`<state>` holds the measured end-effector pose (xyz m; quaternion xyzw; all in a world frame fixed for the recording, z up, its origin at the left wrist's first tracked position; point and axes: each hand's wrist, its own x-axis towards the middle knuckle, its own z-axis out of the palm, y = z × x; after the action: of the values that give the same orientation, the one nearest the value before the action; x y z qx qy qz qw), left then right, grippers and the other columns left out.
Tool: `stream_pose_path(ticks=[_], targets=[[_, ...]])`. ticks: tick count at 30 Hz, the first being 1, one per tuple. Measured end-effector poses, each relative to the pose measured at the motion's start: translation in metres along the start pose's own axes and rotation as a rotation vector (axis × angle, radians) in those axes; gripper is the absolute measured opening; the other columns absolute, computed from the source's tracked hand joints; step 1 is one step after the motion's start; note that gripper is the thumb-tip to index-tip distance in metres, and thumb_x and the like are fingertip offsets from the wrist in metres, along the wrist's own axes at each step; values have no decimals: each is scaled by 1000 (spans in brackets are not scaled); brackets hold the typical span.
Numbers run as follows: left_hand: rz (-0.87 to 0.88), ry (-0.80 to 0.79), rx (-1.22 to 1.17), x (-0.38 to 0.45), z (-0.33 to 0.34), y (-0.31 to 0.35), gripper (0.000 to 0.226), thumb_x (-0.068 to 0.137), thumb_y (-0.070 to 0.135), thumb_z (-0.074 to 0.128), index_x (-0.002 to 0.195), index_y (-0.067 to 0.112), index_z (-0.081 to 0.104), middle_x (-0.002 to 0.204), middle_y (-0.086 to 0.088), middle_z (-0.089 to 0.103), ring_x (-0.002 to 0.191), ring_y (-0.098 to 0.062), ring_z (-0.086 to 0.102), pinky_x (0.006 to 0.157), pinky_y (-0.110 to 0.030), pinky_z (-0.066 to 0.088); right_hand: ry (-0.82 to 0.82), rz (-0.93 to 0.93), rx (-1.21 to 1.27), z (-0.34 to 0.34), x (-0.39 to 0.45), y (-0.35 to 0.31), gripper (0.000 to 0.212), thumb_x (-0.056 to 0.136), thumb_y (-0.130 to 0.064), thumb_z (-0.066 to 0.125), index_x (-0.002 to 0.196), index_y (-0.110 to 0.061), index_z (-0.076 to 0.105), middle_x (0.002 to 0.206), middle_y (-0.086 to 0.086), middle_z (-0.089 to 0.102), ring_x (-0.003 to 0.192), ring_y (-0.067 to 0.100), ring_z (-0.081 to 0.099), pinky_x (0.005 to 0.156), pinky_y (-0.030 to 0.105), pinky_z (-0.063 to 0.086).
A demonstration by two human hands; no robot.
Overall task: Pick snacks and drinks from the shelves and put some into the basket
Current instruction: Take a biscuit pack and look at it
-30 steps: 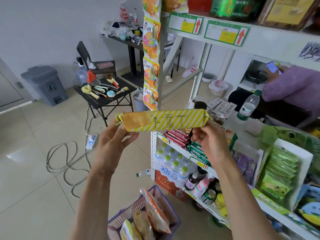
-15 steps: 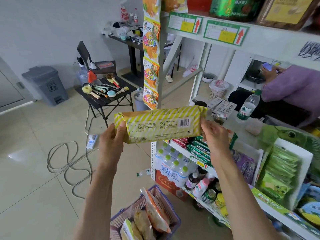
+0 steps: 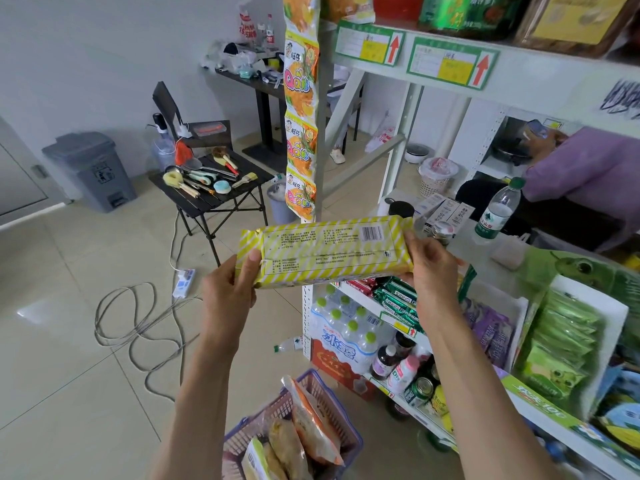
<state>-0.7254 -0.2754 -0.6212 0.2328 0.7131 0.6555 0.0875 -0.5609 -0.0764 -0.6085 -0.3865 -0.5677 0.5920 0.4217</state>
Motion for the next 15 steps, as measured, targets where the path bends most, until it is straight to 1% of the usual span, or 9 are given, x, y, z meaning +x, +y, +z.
stream_pose_path(ticks=[2, 4, 9, 12, 15], targets=[[0, -7, -16, 1, 0, 1, 52, 99, 31, 56, 70, -8, 38, 62, -10, 33, 55, -20, 31, 46, -22, 28, 5, -1, 1, 1, 0, 0, 36, 91, -36, 65, 60, -24, 53, 71, 4, 65, 69, 17, 66, 67, 39, 58], [11, -15, -14, 1, 0, 3, 51, 98, 31, 56, 69, -7, 38, 62, -11, 33, 54, -19, 31, 46, -23, 28, 12, 1, 8, 1, 0, -1, 35, 92, -36, 64, 63, -20, 52, 72, 5, 65, 71, 18, 66, 66, 36, 58], [20, -26, -14, 3, -1, 6, 52, 98, 33, 56, 72, -9, 39, 62, -10, 33, 55, -19, 32, 47, -25, 27, 18, -9, -21, 0, 1, -1, 32, 90, -40, 64, 69, -18, 56, 82, 13, 67, 78, 26, 67, 66, 36, 58], [17, -29, -27, 4, 0, 8, 53, 96, 36, 57, 72, -7, 38, 63, -9, 31, 56, -20, 31, 49, -27, 26, 11, 7, -5, 1, 2, -2, 31, 89, -41, 65, 64, -25, 58, 79, 6, 69, 80, 25, 68, 69, 38, 59], [13, -34, -39, 4, 0, 10, 50, 97, 34, 57, 70, -4, 38, 64, -9, 29, 57, -20, 29, 49, -28, 26, 12, 9, 1, 2, 2, -3, 31, 90, -39, 64, 66, -22, 56, 78, 5, 69, 78, 21, 69, 66, 35, 58]])
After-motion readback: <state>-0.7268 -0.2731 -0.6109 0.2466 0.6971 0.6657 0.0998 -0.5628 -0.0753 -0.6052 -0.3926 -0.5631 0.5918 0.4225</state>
